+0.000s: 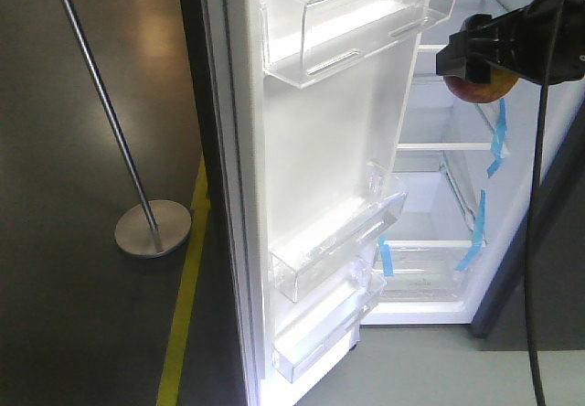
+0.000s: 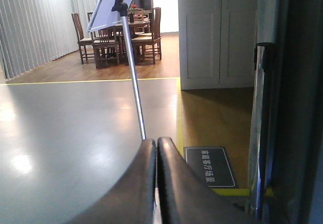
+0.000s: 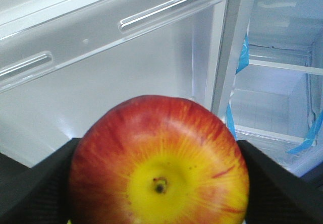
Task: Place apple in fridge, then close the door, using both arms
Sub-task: 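Position the right gripper with the apple at the refrigerator shelves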
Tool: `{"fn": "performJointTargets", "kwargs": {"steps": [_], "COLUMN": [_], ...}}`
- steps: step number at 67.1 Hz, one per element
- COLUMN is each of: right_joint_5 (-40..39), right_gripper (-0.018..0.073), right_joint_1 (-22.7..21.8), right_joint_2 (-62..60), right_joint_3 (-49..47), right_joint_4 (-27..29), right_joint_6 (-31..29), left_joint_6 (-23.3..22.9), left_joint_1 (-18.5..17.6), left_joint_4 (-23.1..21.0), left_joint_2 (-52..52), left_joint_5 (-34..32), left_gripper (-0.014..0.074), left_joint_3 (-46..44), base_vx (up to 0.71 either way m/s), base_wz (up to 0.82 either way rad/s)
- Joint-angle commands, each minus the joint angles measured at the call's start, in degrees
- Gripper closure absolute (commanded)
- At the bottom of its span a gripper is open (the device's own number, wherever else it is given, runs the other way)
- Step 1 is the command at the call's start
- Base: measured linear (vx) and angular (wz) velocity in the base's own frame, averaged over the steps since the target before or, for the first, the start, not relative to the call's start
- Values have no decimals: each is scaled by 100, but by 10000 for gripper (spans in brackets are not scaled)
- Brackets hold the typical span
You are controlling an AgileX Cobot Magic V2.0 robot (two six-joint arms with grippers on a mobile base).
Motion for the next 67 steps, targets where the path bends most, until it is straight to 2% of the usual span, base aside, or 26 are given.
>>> {"fn": "performJointTargets", "kwargs": {"steps": [1,67], "right_joint_5": [-396,-396], "right_gripper": [454,454], "right_joint_1": [10,10], "right_joint_2": [-203,-203], "right_joint_3": [-183,-183], "right_joint_4": [74,74], "right_joint_6": [-56,-56], "left_joint_6": [-6,-6], "left_joint_1": [-16,-16], "left_joint_4": [-6,-6], "left_joint_2": [-94,-94], "left_joint_5": [-377,-377], "left_gripper": [604,604], "left_joint_3": [86,86], "base_vx": [8,7], "base_wz": [-1,-2]}}
